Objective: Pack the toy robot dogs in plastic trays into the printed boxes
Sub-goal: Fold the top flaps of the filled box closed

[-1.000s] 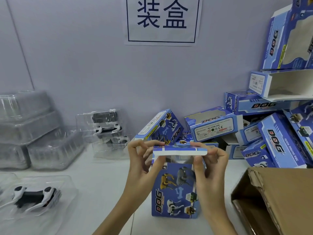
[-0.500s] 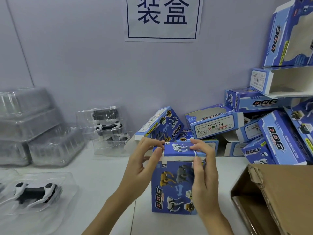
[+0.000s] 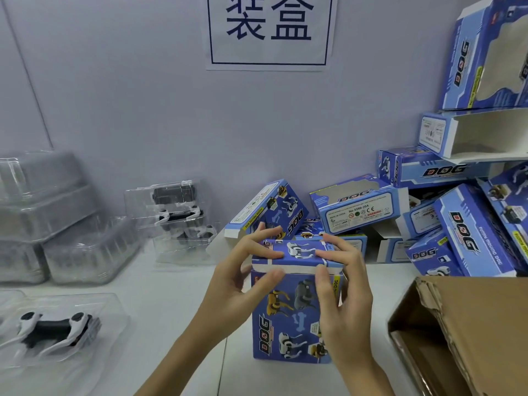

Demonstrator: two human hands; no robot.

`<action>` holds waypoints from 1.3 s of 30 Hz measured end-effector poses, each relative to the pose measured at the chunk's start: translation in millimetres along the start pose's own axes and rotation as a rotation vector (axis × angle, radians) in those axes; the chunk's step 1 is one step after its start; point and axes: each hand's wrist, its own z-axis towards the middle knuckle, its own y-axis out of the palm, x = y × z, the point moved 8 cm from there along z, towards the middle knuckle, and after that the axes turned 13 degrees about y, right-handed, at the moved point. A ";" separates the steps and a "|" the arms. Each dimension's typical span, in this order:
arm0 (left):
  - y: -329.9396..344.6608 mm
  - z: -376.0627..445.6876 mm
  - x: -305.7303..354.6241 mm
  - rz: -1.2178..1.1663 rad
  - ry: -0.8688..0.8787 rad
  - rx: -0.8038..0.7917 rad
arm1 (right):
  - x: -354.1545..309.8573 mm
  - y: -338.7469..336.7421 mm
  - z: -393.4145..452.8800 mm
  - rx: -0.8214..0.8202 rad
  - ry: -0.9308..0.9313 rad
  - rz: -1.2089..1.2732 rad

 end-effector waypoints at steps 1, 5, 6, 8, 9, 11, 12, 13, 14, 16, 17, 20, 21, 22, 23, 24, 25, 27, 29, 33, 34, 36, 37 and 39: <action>0.6 -0.8 -0.3 -0.015 -0.007 0.006 | -3.4 0.5 0.1 0.009 -0.030 -0.039; -1.4 0.3 -3.4 -0.050 -0.051 0.032 | -10.6 -0.4 0.2 0.050 -0.139 -0.180; -2.2 0.0 -4.5 -0.062 -0.056 0.033 | -11.5 0.0 -0.6 0.048 -0.162 -0.202; -3.0 -0.2 -4.2 -0.069 -0.061 0.044 | -13.3 1.8 -2.4 0.037 -0.207 -0.233; -2.7 0.0 -3.3 -0.061 -0.062 0.050 | -14.1 2.8 -2.9 0.032 -0.223 -0.249; -1.4 0.4 -2.5 -0.032 -0.065 0.061 | -15.5 3.9 -3.3 0.023 -0.241 -0.284; -1.0 0.5 -2.8 -0.017 -0.059 0.062 | -16.1 3.7 -3.2 0.021 -0.244 -0.298; -0.7 0.6 -3.0 0.001 -0.048 0.057 | -16.6 3.2 -3.1 0.021 -0.242 -0.306; -0.4 0.5 -3.2 0.020 -0.038 0.052 | -16.7 2.7 -3.0 0.023 -0.235 -0.305; 0.2 0.3 -3.4 0.029 -0.042 0.051 | -15.8 2.3 -3.5 0.020 -0.214 -0.285; 0.2 0.3 -3.7 0.023 -0.049 0.052 | -15.4 2.3 -3.9 0.021 -0.207 -0.279; -0.4 1.2 -3.1 0.001 -0.060 0.026 | -16.1 0.3 -4.4 0.043 -0.217 -0.279; -1.0 1.9 -1.9 0.001 -0.068 0.014 | -16.3 0.1 -4.7 0.050 -0.222 -0.280; -1.6 2.6 -0.6 0.004 -0.077 0.003 | -16.3 0.1 -5.0 0.053 -0.225 -0.281; -2.4 3.0 0.4 0.003 -0.086 -0.005 | -15.9 0.7 -5.4 0.052 -0.227 -0.283; -2.8 3.0 0.9 -0.004 -0.094 -0.014 | -15.1 1.3 -5.6 0.050 -0.226 -0.284; -3.0 2.9 1.4 -0.005 -0.097 -0.020 | -14.3 1.6 -5.7 0.049 -0.225 -0.286; -2.9 2.5 2.5 0.016 -0.086 -0.028 | -12.5 1.4 -5.5 0.051 -0.231 -0.298; -2.0 2.1 3.1 0.034 -0.067 -0.033 | -10.5 -0.3 -4.8 0.058 -0.241 -0.312; -1.1 2.5 5.7 0.129 0.034 -0.057 | -8.3 -3.1 -4.5 0.056 -0.263 -0.326; -1.3 2.1 4.9 0.142 0.052 -0.057 | -8.6 -3.8 -4.5 0.059 -0.271 -0.329; -2.9 0.7 3.1 0.160 0.082 -0.044 | -9.3 -4.7 -4.7 0.064 -0.288 -0.337; -3.6 -0.1 2.8 0.166 0.096 -0.034 | -9.3 -4.4 -4.7 0.061 -0.291 -0.339; -2.4 -1.5 2.2 0.155 0.119 -0.018 | -8.8 -3.1 -5.1 0.054 -0.286 -0.340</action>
